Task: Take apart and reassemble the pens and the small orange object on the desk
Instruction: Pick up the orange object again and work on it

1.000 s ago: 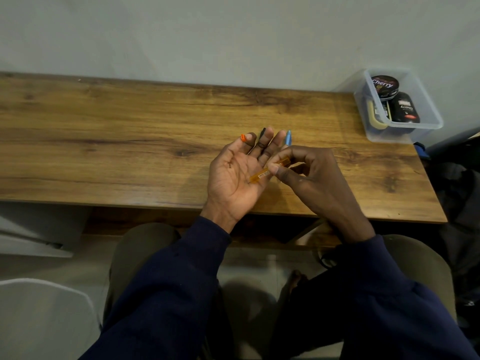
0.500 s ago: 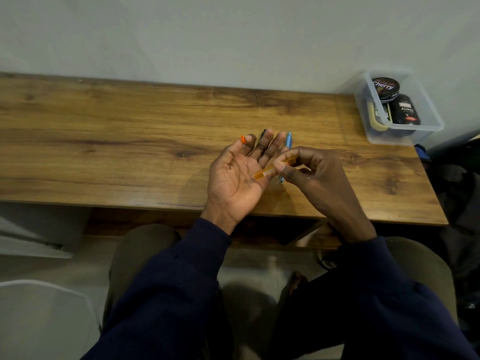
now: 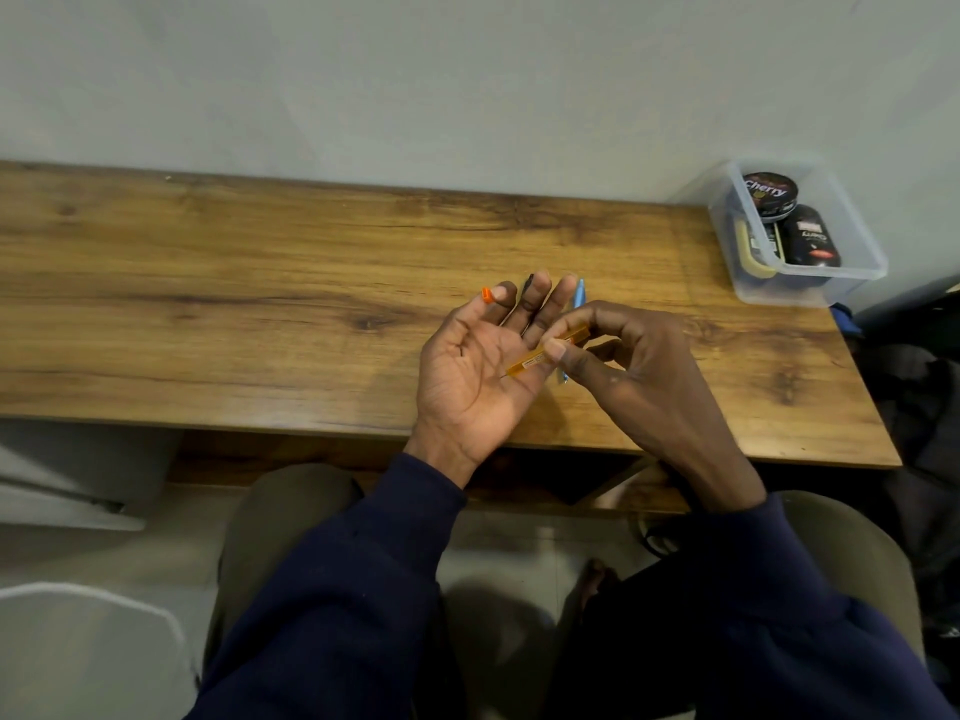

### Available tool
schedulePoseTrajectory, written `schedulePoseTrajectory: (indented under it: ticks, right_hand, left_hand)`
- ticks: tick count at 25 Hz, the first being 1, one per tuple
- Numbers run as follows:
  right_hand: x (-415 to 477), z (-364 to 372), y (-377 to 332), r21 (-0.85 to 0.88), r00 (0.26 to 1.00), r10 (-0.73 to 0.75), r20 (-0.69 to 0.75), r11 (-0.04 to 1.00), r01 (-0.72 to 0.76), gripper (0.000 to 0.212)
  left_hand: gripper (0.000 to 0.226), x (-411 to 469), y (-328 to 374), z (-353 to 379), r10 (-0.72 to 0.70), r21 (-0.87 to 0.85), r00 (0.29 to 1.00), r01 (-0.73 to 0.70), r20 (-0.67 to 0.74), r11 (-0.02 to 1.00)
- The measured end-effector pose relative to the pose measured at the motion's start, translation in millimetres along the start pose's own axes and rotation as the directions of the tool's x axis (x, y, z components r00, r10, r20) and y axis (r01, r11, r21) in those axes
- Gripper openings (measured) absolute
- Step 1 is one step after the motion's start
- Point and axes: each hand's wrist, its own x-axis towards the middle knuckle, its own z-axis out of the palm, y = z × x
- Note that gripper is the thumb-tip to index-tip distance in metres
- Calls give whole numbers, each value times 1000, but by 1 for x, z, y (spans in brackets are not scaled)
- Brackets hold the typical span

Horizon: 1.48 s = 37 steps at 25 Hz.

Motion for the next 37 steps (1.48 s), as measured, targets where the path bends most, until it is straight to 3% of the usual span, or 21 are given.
schedulePoseTrajectory:
  ticks: [22,31,37]
  right_hand:
    - [1,-10,7,-71,999,-40,19,997,41,9]
    - [0,-5,26,145,998,63,-18,988,-60,10]
    - [-3,2,35,304,992,122,-13,946,-112,11]
  left_hand:
    - [27,0,3,-3,46,-24,999,-47,-27,999]
    - [14,1,2,-4,72,-25,997,-71,41,997]
    - [25,3,2,-7,74,13,997,-74,13,997]
